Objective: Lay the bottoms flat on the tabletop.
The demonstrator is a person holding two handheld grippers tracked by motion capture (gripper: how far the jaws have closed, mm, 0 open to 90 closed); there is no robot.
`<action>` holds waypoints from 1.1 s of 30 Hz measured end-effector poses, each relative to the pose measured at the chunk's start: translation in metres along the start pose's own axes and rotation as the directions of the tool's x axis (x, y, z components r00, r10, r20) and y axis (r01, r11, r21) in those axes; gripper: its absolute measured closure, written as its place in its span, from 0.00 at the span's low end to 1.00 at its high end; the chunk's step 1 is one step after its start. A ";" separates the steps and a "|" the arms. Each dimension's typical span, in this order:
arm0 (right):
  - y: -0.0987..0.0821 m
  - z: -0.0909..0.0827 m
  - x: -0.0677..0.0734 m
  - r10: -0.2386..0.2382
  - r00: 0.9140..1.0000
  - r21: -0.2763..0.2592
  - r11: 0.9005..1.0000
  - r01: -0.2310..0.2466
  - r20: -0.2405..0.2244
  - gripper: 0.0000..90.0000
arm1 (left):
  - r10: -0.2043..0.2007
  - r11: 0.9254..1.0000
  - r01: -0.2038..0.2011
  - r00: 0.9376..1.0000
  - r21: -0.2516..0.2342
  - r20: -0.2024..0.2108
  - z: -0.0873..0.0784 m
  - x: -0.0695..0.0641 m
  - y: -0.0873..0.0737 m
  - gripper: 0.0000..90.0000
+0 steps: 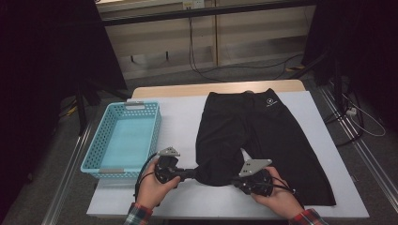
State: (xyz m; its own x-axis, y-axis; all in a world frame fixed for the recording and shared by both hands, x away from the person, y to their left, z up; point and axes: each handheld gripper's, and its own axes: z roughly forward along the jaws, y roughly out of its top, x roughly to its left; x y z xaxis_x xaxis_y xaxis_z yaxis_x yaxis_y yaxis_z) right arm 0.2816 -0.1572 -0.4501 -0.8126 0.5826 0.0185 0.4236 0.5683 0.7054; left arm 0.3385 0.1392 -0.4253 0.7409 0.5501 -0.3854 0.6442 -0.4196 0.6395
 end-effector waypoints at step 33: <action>-0.017 -0.044 0.007 0.025 0.997 -0.040 0.999 -0.028 -0.070 1.00 | -0.002 0.997 -0.004 0.998 0.078 0.070 -0.006 -0.028 -0.018 0.99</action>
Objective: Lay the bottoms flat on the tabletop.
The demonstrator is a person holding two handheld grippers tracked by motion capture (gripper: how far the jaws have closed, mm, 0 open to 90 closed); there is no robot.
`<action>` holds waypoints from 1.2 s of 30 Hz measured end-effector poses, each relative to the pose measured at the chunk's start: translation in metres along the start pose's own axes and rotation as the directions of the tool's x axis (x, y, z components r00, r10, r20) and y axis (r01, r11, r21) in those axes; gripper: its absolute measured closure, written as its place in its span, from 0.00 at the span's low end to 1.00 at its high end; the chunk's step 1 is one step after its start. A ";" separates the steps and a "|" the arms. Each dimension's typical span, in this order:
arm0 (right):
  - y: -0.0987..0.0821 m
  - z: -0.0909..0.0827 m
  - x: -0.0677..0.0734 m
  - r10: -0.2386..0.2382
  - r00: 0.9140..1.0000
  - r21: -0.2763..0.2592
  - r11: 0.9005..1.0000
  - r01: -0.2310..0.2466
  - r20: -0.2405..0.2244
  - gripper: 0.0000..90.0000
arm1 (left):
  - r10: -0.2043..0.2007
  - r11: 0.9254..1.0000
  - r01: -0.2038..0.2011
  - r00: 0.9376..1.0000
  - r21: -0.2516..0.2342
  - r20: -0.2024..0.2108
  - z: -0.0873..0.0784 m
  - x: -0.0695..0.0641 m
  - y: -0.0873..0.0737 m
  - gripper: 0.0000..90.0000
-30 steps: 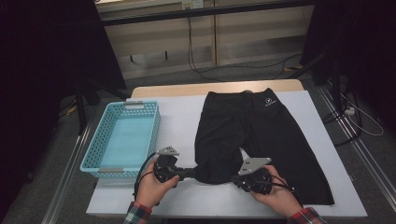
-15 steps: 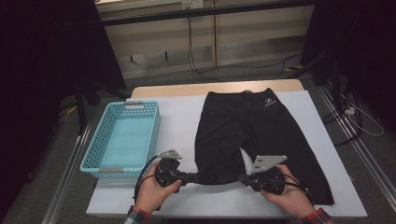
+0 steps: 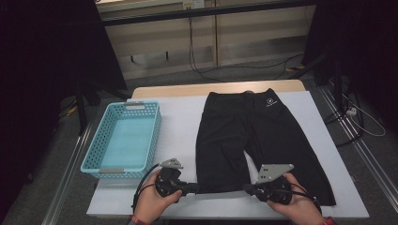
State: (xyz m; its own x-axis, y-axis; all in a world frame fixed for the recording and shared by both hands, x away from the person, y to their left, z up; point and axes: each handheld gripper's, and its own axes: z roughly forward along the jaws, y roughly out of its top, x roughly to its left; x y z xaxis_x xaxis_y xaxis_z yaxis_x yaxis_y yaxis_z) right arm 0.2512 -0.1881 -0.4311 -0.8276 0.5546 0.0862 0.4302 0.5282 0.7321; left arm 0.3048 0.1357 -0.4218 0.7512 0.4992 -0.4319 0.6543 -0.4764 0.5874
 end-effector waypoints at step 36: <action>0.011 0.002 0.015 -0.015 0.997 -0.052 0.999 0.012 -0.071 1.00 | -0.047 0.994 0.036 0.993 -0.099 -0.112 -0.014 0.013 -0.001 0.64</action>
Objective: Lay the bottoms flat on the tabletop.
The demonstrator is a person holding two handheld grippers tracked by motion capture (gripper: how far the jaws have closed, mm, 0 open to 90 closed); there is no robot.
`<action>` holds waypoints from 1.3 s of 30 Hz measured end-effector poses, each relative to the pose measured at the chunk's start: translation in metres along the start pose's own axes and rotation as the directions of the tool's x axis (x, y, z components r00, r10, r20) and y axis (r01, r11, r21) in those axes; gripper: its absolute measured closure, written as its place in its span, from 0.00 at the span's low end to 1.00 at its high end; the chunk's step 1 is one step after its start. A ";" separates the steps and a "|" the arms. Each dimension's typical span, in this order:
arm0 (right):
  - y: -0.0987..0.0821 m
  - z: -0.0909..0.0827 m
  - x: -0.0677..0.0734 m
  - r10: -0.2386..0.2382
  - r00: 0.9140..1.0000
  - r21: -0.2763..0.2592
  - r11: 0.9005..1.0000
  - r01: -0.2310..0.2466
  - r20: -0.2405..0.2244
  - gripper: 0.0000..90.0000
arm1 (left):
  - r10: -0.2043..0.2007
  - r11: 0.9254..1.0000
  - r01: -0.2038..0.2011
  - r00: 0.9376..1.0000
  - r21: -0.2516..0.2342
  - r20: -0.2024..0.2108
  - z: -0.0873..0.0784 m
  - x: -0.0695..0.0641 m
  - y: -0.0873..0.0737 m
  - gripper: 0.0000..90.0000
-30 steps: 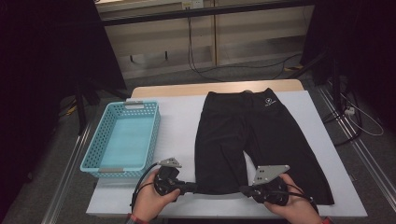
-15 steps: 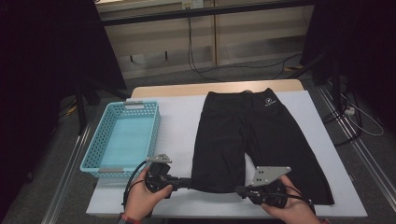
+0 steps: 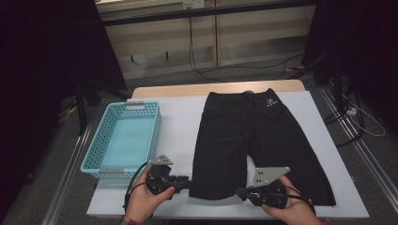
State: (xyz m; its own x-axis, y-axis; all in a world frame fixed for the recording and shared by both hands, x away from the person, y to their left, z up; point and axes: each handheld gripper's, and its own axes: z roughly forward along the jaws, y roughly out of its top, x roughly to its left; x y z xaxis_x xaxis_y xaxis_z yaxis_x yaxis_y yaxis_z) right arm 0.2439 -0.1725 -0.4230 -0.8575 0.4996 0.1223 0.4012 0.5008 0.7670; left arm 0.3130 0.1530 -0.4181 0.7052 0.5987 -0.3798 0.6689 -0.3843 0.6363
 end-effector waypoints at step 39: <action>0.009 0.003 -0.041 0.095 0.950 -0.124 0.990 -0.060 0.296 0.39 | 0.104 0.992 -0.093 0.985 0.081 -0.140 0.036 -0.013 -0.005 0.85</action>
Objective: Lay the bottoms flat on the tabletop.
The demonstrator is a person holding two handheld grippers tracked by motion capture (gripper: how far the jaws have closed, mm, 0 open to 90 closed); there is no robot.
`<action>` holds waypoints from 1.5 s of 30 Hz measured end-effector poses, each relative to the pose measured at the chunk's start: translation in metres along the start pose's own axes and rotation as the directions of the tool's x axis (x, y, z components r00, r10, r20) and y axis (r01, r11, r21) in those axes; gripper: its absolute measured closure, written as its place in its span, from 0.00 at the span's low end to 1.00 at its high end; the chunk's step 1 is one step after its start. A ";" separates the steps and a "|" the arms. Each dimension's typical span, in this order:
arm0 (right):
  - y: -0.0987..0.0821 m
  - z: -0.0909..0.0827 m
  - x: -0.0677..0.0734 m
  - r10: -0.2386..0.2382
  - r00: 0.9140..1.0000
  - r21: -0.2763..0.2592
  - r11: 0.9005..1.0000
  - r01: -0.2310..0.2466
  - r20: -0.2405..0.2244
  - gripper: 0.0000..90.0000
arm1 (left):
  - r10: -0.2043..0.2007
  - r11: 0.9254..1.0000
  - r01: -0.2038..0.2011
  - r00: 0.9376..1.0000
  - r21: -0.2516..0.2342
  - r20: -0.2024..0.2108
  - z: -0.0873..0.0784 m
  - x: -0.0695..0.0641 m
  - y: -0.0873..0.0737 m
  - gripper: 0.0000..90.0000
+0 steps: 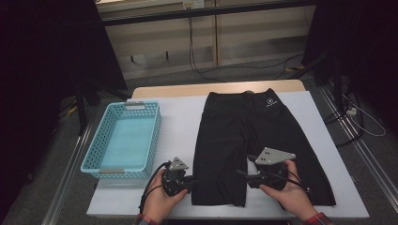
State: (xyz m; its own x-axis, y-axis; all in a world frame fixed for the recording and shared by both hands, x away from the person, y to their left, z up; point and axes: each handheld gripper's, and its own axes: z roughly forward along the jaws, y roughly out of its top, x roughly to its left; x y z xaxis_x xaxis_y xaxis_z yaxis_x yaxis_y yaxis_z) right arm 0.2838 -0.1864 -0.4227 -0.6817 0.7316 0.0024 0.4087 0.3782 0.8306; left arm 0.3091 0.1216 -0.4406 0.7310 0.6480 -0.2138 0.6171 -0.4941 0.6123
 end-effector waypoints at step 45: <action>0.036 0.054 -0.024 0.183 0.975 -0.117 0.979 -0.168 0.129 0.13 | -0.129 0.989 0.141 0.972 -0.046 0.194 -0.024 0.009 0.000 1.00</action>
State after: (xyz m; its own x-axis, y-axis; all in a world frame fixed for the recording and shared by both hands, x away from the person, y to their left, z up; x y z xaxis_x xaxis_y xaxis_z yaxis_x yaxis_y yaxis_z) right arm 0.3479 -0.1600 -0.4229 -0.5116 0.8553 0.0821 0.4432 0.1808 0.8780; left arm 0.3089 0.1412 -0.4246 0.6875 0.5817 -0.4347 0.6998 -0.3706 0.6107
